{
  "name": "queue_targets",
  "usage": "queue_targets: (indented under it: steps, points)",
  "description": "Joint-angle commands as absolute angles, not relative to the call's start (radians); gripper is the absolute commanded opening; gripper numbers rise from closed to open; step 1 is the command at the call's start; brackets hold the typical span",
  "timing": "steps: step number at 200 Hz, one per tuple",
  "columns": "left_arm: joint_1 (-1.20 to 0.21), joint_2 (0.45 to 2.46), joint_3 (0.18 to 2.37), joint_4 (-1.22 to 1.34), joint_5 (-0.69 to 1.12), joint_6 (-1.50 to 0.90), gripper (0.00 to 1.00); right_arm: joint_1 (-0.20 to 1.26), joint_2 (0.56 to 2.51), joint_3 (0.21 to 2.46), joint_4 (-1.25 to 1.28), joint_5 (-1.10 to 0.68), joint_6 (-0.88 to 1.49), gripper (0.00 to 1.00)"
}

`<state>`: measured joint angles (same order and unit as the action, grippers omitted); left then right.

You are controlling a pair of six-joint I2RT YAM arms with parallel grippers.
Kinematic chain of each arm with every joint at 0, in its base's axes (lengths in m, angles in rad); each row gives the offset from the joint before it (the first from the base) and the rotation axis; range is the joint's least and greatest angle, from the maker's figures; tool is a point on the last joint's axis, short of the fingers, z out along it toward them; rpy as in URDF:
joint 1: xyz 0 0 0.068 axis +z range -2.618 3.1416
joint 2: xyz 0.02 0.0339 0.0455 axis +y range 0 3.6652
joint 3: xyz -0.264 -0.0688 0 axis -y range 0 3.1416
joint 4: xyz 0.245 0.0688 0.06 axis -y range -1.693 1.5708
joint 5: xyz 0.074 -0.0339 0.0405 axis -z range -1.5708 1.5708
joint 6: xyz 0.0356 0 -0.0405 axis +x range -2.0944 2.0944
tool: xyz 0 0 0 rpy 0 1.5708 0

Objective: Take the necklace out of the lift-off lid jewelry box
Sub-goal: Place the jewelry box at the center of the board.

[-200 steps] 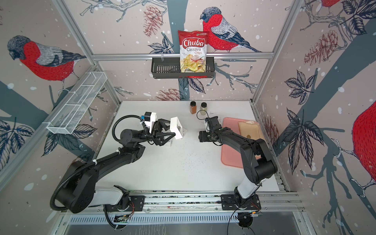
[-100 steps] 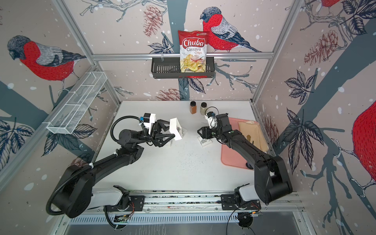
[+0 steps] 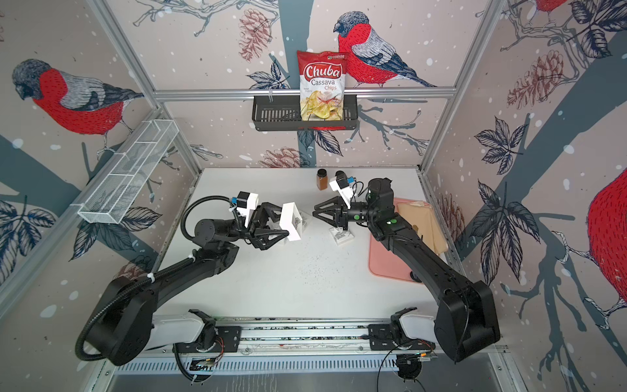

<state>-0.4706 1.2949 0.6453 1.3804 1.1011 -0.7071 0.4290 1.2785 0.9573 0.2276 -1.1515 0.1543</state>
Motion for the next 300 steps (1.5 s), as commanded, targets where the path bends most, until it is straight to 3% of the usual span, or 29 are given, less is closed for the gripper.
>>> queue_targets:
  steps: [1, 156, 211, 239, 267, 300]
  points:
    - [-0.469, 1.284, 0.654, 1.431, 1.150, -0.723, 0.74, 0.452, 1.261, 0.963, 0.283, -1.239, 0.123, 0.35]
    - [-0.469, 1.260, 0.658, 1.315, 1.151, -0.647, 0.75, 0.568, 1.334, 1.100, 0.147, -1.222, 0.000, 0.29]
    - [-0.469, 1.258, 0.656, 1.307, 1.154, -0.644, 0.75, 0.580, 1.349, 1.111, 0.143, -1.184, 0.003, 0.08]
    - [-0.470, 1.250, 0.653, 1.271, 1.145, -0.618, 0.85, 0.580, 1.337, 1.108, 0.135, -1.167, 0.005, 0.00]
    - [-0.469, 1.224, 0.653, 1.180, 1.122, -0.552, 0.89, 0.578, 1.324, 1.109, 0.053, -1.061, -0.009, 0.00]
    - [-0.442, 1.113, 0.646, 0.912, 0.987, -0.372, 0.89, 0.581, 1.301, 1.105, -0.087, -0.718, 0.021, 0.00]
